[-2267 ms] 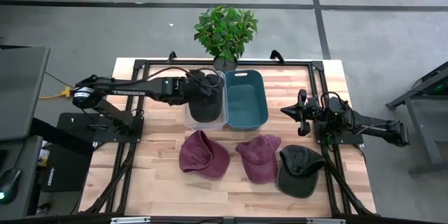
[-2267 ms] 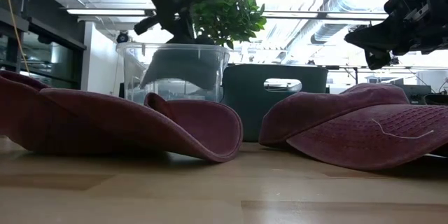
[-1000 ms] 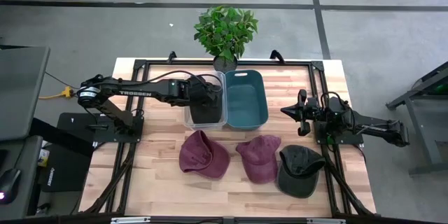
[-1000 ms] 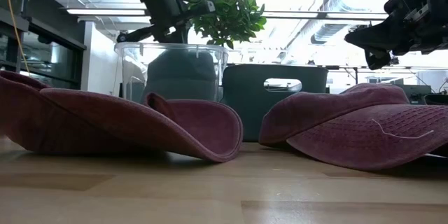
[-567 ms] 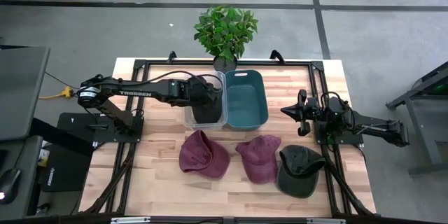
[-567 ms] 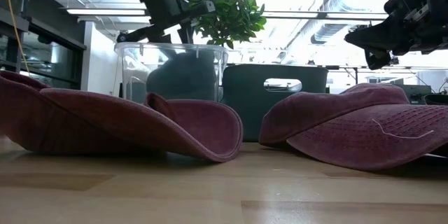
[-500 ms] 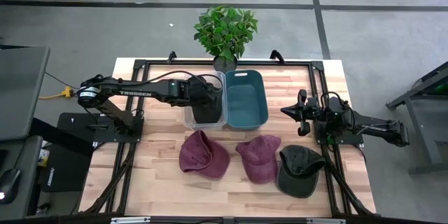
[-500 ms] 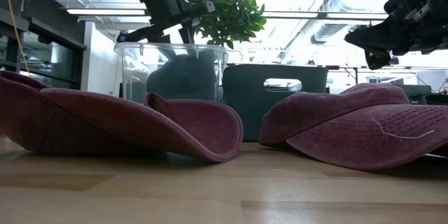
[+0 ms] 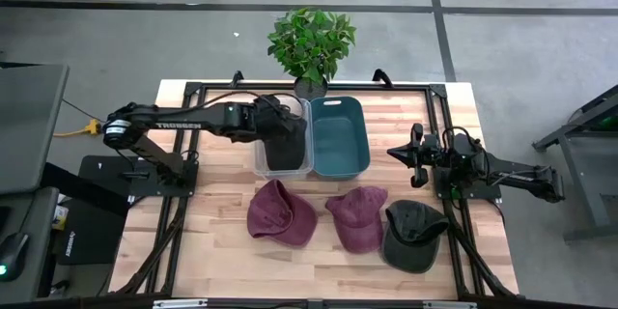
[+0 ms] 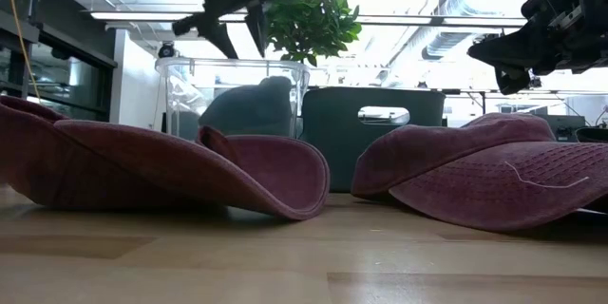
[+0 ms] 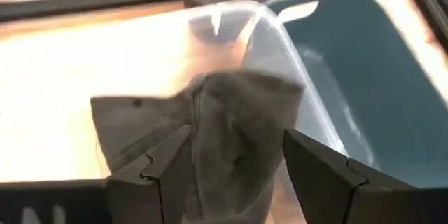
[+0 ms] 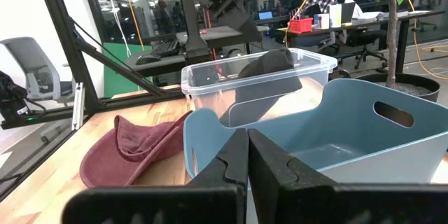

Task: Pick & Place hat
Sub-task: Put the left red cap into the blue bin

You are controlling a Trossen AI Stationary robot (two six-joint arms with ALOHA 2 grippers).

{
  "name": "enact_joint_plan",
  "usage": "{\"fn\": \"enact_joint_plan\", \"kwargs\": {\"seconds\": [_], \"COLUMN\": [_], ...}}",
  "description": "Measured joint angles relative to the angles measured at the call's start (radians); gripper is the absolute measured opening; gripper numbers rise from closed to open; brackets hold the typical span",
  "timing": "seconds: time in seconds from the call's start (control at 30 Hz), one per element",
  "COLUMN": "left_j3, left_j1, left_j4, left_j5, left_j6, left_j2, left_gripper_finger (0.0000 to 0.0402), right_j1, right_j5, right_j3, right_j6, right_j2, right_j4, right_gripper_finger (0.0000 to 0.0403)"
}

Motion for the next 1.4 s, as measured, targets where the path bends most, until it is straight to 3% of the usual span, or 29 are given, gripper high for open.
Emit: {"fn": "enact_joint_plan", "kwargs": {"seconds": [0.13, 0.47, 0.73, 1.1, 1.4], "left_j3": [0.047, 0.065, 0.064, 0.061, 0.017], "left_j1": [0.000, -0.027, -0.070, -0.191, -0.368], "left_j4": [-0.022, 0.008, -0.077, -0.346, -0.431], "left_j5": [-0.015, 0.232, 0.287, 0.255, 0.211], "left_j6": [0.006, 0.068, 0.032, -0.265, -0.579], "left_j2": [0.000, 0.001, -0.044, -0.149, -0.201], "left_gripper_finger": [0.0205, 0.0204, 0.0204, 0.0204, 0.0204], "right_j1": [0.000, 0.000, 0.000, 0.000, 0.000], "right_j5": [0.000, 0.000, 0.000, 0.000, 0.000], "right_j3": [0.000, 0.000, 0.000, 0.000, 0.000], "right_j6": [0.000, 0.000, 0.000, 0.000, 0.000], "right_j2": [0.000, 0.000, 0.000, 0.000, 0.000], "right_j4": [0.000, 0.000, 0.000, -0.002, 0.000], "right_gripper_finger": [0.0000, 0.0000, 0.0000, 0.0000, 0.0000]}}
